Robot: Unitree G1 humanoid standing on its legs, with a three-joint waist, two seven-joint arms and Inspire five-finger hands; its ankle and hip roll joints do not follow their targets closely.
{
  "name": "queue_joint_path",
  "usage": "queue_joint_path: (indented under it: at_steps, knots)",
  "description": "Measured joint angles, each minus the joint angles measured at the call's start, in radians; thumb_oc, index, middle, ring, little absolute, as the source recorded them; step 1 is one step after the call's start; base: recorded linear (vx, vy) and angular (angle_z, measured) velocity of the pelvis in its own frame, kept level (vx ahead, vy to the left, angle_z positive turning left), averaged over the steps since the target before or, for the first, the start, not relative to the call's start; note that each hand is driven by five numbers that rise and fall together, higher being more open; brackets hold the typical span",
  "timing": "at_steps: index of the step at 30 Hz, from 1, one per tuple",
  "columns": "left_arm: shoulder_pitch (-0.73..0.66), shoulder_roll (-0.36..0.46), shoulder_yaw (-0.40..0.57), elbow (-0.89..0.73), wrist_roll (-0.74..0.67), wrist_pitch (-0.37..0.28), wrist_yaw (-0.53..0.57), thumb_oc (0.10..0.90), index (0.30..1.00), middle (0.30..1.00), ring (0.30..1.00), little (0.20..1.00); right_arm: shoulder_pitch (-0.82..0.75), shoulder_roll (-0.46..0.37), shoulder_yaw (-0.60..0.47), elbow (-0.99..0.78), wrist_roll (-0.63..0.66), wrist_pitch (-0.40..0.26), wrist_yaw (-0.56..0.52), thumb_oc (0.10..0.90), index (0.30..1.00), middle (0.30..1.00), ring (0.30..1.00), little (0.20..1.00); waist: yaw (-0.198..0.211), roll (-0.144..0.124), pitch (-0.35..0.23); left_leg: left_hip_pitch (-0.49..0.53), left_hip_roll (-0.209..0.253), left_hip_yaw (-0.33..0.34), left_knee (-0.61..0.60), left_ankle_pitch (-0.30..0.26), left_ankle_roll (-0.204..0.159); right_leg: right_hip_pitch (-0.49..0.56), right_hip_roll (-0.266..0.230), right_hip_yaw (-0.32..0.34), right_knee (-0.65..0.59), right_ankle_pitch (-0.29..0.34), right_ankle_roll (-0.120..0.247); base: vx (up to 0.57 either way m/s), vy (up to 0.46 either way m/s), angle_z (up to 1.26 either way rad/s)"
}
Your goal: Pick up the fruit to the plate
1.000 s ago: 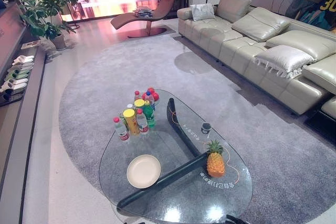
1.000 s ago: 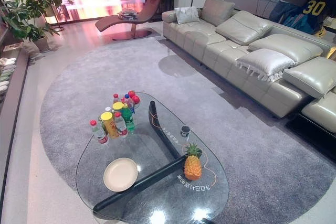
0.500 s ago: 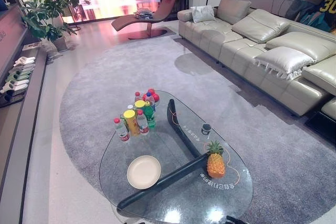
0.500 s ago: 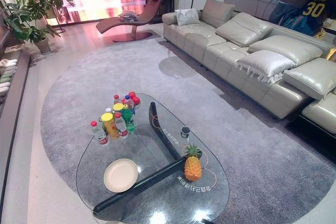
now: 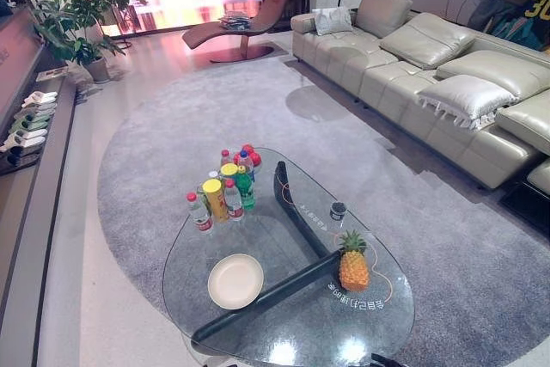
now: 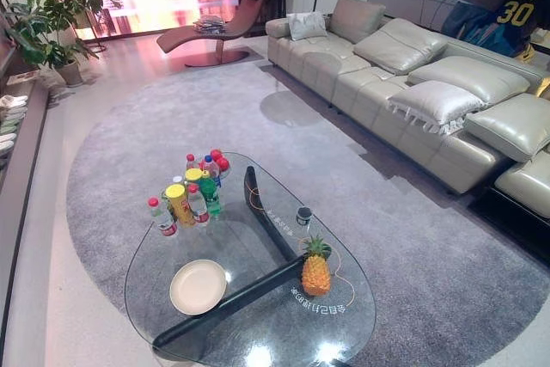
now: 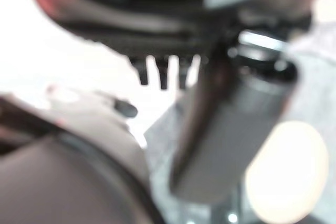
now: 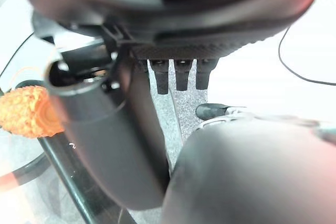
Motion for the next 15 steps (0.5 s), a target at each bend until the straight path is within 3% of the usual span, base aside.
queue_joint_path:
  at_steps: [8, 15]
  knots:
    - [-0.002, 0.000, 0.003, 0.012, -0.013, -0.003, 0.002, 0.800, 0.900, 0.900, 0.900, 0.900, -0.010, 0.004, -0.036, 0.011, 0.022, -0.028, -0.088, 0.800, 0.900, 0.900, 0.900, 0.900, 0.001, -0.002, 0.033, -0.036, 0.000, 0.010, 0.009, 0.000, -0.001, -0.038, 0.000, 0.007, 0.003, 0.002, 0.005, -0.01, -0.028, -0.04]
    - [-0.074, 0.017, -0.001, 0.007, -0.061, -0.014, 0.001, 0.800, 0.900, 0.900, 0.900, 0.900, -0.064, 0.003, -0.076, 0.016, 0.175, -0.079, -0.171, 0.800, 0.900, 0.900, 0.900, 0.900, 0.000, -0.030, 0.150, -0.156, 0.000, 0.013, 0.073, -0.001, 0.001, -0.150, -0.004, 0.011, 0.046, 0.016, 0.000, -0.13, -0.052, -0.04]
